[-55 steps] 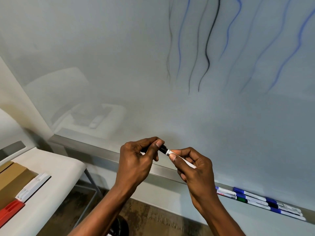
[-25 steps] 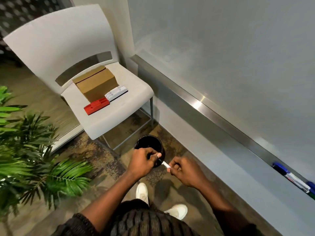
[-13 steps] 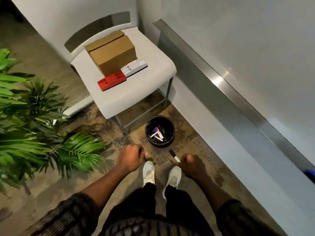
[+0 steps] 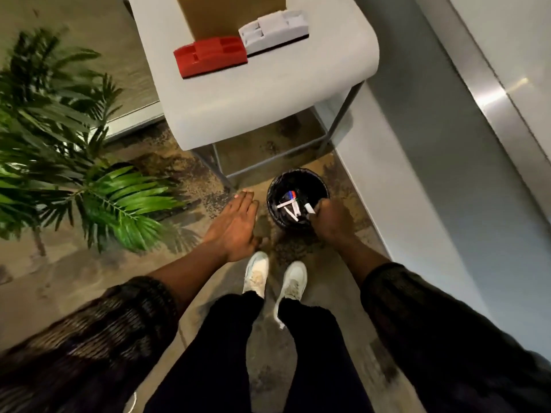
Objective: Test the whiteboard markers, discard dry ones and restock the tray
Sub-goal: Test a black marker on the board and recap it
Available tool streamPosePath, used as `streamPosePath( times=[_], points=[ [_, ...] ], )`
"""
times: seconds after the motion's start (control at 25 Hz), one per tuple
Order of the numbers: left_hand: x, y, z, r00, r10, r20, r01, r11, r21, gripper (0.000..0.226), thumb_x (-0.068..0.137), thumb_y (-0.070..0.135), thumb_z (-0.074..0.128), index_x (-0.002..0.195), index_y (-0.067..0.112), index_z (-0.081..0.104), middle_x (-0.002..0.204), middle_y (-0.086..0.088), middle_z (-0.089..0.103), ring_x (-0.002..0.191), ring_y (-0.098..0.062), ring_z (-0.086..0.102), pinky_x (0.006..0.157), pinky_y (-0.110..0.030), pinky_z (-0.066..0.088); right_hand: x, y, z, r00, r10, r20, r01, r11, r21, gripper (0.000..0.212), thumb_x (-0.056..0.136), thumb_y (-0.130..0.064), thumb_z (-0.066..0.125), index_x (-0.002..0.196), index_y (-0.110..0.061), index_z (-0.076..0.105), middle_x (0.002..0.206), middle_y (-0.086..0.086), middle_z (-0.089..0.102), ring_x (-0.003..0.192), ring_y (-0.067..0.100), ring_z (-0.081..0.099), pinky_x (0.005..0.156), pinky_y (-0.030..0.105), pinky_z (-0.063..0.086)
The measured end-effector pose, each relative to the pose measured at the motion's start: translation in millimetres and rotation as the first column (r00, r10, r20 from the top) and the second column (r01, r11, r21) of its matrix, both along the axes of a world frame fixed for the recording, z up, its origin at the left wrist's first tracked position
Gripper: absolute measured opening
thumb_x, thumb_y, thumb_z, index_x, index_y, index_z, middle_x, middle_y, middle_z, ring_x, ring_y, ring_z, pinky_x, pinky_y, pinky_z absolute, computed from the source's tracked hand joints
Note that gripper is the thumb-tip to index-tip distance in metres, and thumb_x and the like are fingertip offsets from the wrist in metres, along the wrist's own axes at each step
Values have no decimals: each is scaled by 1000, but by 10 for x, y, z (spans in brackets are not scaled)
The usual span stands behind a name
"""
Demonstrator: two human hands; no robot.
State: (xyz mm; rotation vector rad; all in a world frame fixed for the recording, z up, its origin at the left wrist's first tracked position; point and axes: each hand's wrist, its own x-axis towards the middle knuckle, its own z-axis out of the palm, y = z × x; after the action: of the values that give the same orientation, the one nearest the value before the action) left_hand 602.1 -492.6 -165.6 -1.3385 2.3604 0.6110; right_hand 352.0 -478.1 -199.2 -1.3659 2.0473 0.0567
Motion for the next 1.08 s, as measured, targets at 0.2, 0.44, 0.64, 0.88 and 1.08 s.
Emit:
streamPosePath(
  times=[0.2,0.44,0.64,0.88,1.08],
  points=[
    [40,-37,-569,998,49,-35,-49,999,-20,109,94,69,61,167,0,18,178,-24,6,166,-39,3,134,-47,4,10,-169,-598,987,123,-108,-117,991,60,35,99,-26,67,124,-2,65,130,23,64,120,42,61,94,43,49],
    [87,89,-740,994,42,-102,-44,999,-16,112,90,66,70,164,-4,24,176,-29,11,165,-43,6,135,-48,4,82,185,-838,967,237,-91,-231,970,78,57,92,-38,73,136,-4,57,133,24,61,126,45,55,99,49,51],
    [15,92,-488,993,47,-108,-50,999,-20,116,90,68,71,167,0,15,178,-22,3,167,-37,-2,136,-49,4,155,279,-603,953,292,-81,-290,956,38,76,90,-51,71,143,-2,48,144,23,54,135,42,49,108,49,43],
    [-56,66,160,999,-33,-14,32,996,-79,115,98,67,61,169,-1,2,178,-24,-7,166,-36,-10,135,-47,-6,249,334,145,948,314,-49,-315,949,-10,100,95,-63,59,162,0,21,169,23,25,159,38,19,128,49,18],
    [-18,143,791,998,-55,17,57,989,-136,102,106,67,40,169,-2,1,176,-25,-14,165,-37,-16,131,-45,-16,334,509,795,962,273,-7,-273,957,-103,105,96,-78,31,149,11,44,152,34,49,141,50,48,114,59,43]
  ],
)
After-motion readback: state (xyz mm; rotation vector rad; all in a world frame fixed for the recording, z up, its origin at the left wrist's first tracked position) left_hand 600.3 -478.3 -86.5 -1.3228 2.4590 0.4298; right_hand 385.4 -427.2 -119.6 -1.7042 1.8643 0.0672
